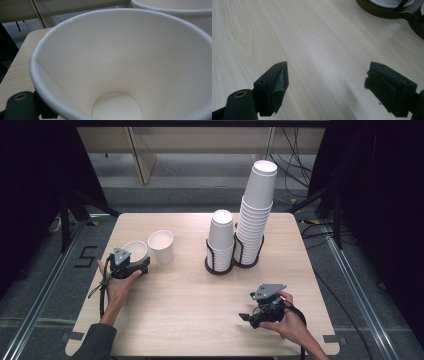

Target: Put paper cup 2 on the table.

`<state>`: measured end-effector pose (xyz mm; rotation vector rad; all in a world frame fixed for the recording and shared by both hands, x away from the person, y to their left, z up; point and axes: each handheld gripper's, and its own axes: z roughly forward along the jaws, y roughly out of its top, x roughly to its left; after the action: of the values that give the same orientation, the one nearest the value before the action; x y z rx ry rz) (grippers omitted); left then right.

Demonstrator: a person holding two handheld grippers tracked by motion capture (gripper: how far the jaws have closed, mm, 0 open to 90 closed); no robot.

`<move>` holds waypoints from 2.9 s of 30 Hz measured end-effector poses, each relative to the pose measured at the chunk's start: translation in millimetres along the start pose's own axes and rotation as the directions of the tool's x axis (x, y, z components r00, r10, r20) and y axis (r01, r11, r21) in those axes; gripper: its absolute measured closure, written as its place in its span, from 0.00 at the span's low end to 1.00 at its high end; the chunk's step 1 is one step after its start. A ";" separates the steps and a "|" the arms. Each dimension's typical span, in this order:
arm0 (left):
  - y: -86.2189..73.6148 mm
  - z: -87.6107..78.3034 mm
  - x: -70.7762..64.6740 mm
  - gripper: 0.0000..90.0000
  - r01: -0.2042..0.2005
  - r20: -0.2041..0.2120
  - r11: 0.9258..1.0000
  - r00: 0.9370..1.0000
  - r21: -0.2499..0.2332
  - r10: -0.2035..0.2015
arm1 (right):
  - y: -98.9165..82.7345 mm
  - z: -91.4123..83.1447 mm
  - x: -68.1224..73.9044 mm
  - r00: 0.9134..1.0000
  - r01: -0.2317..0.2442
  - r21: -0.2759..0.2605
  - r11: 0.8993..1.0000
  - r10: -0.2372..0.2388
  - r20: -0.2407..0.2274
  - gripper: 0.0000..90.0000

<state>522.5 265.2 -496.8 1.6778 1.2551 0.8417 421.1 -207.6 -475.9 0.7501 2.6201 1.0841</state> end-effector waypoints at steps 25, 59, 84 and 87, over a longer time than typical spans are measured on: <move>-17.4 -40.6 -7.7 0.16 0.028 -0.001 0.999 1.000 0.038 -0.028 | -1.2 -3.1 2.0 0.999 -0.031 0.018 0.999 0.031 -0.007 0.21; -49.0 -125.7 -92.9 0.16 -0.037 0.196 0.999 0.980 0.018 0.033 | -2.6 -3.5 7.3 0.999 -0.030 0.010 0.999 0.031 -0.024 0.20; -67.3 -160.6 -147.7 0.16 -0.129 0.366 0.991 0.924 0.019 0.113 | -23.1 -10.9 25.1 0.997 -0.046 -0.015 0.999 0.045 -0.056 0.19; -68.3 -164.2 -150.8 0.16 -0.138 0.385 0.990 0.915 0.025 0.118 | -26.1 -13.3 31.0 0.996 -0.057 -0.013 0.998 0.056 -0.065 0.19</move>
<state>310.9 167.5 -495.8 1.8732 0.9112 0.5215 380.0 -214.8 -484.9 0.8035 2.6560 1.1605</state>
